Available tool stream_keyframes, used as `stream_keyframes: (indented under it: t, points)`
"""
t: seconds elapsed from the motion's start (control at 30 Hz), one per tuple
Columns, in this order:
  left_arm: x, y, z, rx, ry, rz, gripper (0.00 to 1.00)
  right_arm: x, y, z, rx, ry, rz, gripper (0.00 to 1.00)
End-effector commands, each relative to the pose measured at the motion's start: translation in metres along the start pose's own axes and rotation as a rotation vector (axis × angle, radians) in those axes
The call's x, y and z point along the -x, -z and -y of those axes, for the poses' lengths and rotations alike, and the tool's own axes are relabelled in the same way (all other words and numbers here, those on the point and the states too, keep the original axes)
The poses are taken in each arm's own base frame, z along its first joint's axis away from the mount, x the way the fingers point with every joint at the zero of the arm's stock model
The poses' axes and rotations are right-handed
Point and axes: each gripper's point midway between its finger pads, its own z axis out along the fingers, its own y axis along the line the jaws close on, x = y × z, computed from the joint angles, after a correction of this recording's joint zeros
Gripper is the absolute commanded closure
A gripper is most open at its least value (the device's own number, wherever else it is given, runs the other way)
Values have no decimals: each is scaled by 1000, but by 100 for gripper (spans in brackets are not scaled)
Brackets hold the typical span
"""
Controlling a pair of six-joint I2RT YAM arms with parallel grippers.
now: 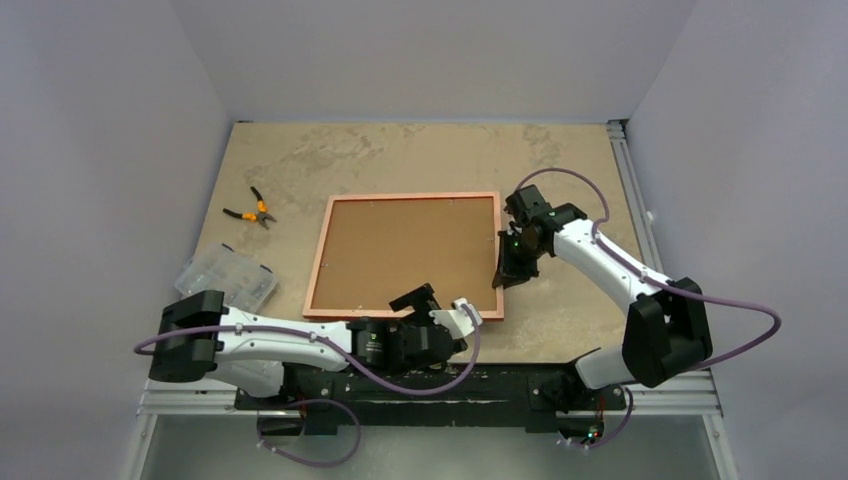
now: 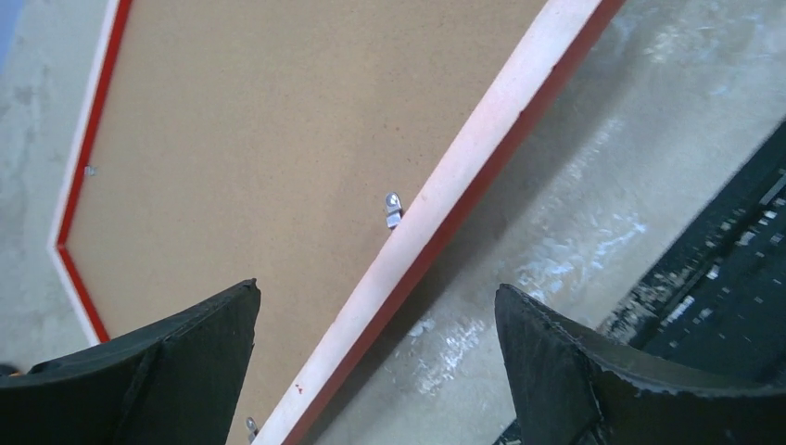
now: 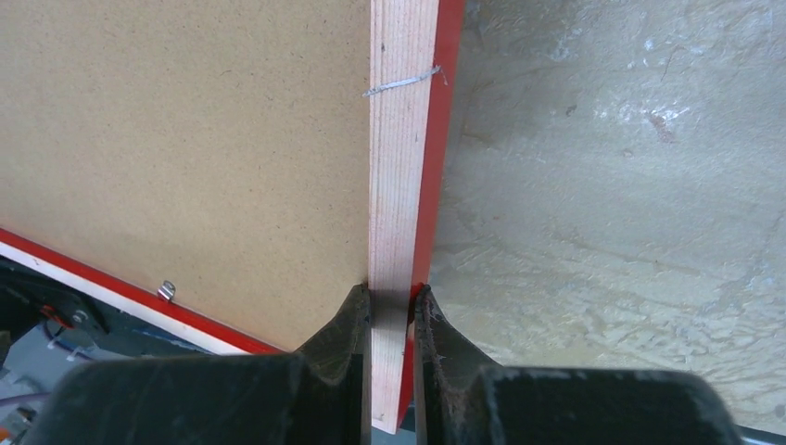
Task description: Put the photo into the frame
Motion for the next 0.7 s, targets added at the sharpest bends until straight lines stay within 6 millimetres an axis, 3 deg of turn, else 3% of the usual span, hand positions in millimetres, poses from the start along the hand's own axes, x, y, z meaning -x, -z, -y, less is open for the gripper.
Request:
stream_keyframes:
  t: [0.0, 0.27, 0.37, 0.67]
  points:
    - [16, -3, -13, 179, -20, 21, 6, 9, 37, -38, 166, 21, 50, 100]
    - [5, -11, -12, 305, -90, -30, 6, 8, 52, -47, 207, 24, 49, 100]
    - [0, -10, -22, 394, -110, -55, 9, 7, 55, -50, 220, 25, 49, 100]
    - [1, 11, -59, 706, -147, -105, 34, 0, 56, -51, 245, 25, 34, 100]
